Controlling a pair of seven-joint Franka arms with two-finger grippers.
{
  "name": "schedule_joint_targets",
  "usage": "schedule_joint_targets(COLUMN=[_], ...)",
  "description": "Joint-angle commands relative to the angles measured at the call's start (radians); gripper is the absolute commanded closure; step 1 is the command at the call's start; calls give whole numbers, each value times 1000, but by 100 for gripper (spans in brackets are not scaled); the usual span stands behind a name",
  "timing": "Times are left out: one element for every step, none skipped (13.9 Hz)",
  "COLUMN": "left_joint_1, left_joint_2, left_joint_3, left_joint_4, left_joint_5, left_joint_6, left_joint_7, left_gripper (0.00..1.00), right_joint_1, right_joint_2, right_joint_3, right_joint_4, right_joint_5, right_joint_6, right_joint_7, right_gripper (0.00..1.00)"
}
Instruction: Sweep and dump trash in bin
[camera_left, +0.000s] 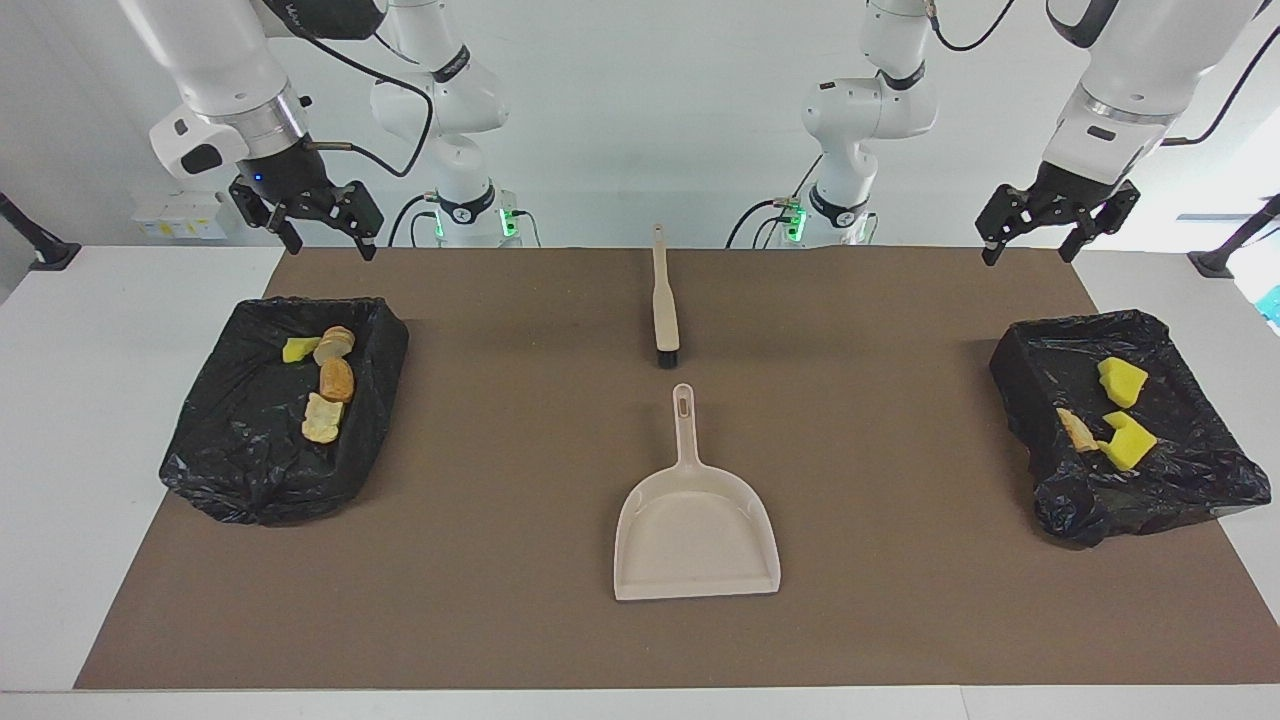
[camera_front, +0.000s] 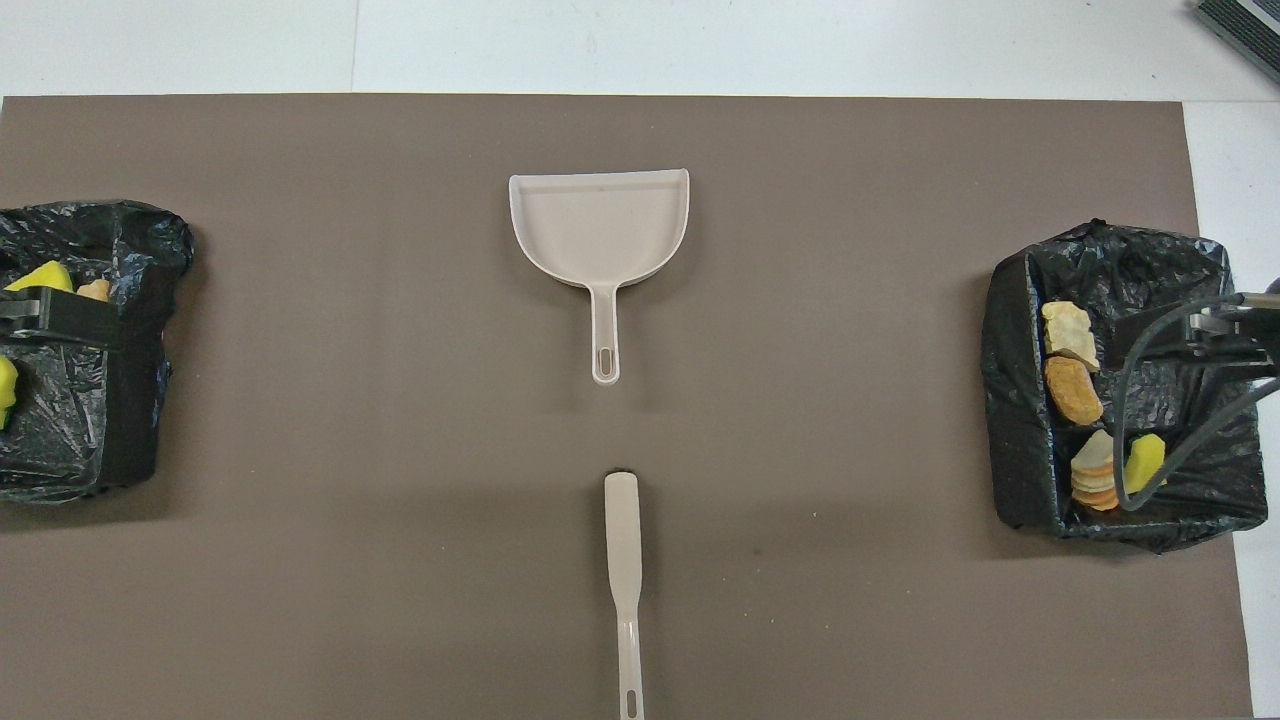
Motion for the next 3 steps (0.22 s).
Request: schedule_joint_targets(left_joint_1=[8,6,8], left_joint_2=[20,20,18], left_joint_3=[-5,-5,-5], left_joint_4=[34,34,34], left_joint_5=[-1,-1,-3], left_joint_6=[-26,-25,-23], left_joint_7=[15,15,15], left_gripper=[0,0,0], right_joint_1=[1,-1,1], right_joint_2=[-15,-18,-18], right_joint_3=[-2,-2,-2], right_joint_4=[-11,-11,-11], right_joint_5=[12,12,12], right_joint_6=[-13,-14,-14], right_joint_7=[17,17,17], right_gripper=[0,0,0])
